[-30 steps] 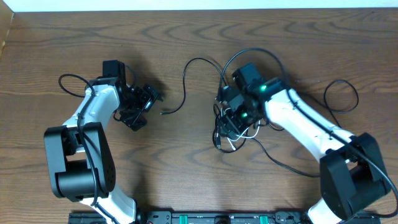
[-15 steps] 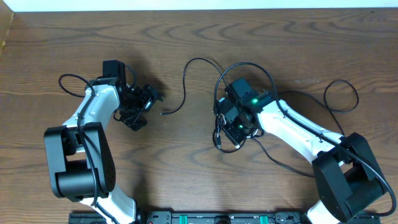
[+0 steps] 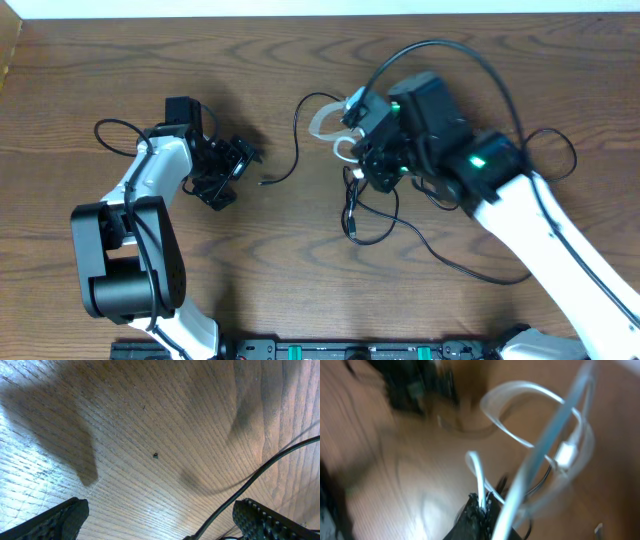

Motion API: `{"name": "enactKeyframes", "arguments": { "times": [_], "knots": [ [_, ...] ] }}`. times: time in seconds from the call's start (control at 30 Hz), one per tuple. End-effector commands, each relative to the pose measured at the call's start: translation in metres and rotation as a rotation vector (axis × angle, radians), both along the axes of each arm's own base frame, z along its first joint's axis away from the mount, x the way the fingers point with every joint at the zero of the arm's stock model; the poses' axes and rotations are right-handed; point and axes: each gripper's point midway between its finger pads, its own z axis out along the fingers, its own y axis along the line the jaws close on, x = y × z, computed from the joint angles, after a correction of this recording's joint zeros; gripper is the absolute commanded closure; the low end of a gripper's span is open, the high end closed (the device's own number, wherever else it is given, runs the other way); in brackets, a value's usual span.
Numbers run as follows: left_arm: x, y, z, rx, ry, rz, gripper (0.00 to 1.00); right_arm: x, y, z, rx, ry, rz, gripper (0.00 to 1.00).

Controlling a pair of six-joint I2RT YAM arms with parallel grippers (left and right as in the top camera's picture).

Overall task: Untangle cables
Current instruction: 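Carry the white cable up and right, dropping it at the table edge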

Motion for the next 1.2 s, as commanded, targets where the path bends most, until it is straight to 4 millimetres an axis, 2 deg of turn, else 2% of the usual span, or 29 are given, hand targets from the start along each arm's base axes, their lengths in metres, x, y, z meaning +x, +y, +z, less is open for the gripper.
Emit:
{"name": "enactKeyframes", "arguments": {
  "times": [0.0, 0.17, 0.23, 0.33, 0.43, 0.57, 0.73, 1.0, 1.17],
  "knots": [
    [-0.004, 0.003, -0.006, 0.013, 0.017, -0.004, 0.02, -0.006, -0.005, 0.064, 0.102, -0.180, 0.012, 0.99],
    [-0.004, 0.003, -0.006, 0.013, 0.017, -0.004, 0.02, -0.022, -0.015, 0.135, 0.226, -0.390, 0.018, 0.99],
    [-0.004, 0.003, -0.006, 0.013, 0.017, -0.004, 0.02, -0.028, -0.022, 0.153, 0.244, -0.459, 0.018, 0.99],
    [-0.004, 0.003, -0.006, 0.013, 0.017, -0.004, 0.02, -0.029, -0.039, 0.172, 0.239, -0.531, -0.053, 0.99],
    [-0.004, 0.003, -0.006, 0.013, 0.017, -0.004, 0.02, -0.025, -0.054, 0.176, 0.205, -0.565, -0.132, 0.99],
    [-0.004, 0.003, -0.006, 0.013, 0.017, -0.004, 0.02, -0.013, -0.073, 0.169, 0.126, -0.577, -0.244, 0.99],
    [-0.004, 0.003, -0.006, 0.013, 0.017, -0.004, 0.02, 0.015, -0.113, 0.145, -0.075, -0.575, -0.464, 0.99],
    [-0.004, 0.003, -0.006, 0.013, 0.017, -0.004, 0.02, 0.065, -0.172, 0.086, -0.364, -0.469, -0.692, 0.99],
    [-0.004, 0.003, -0.006, 0.013, 0.017, -0.004, 0.02, 0.095, -0.222, 0.043, -0.455, -0.343, -0.833, 0.99]
  ]
}}
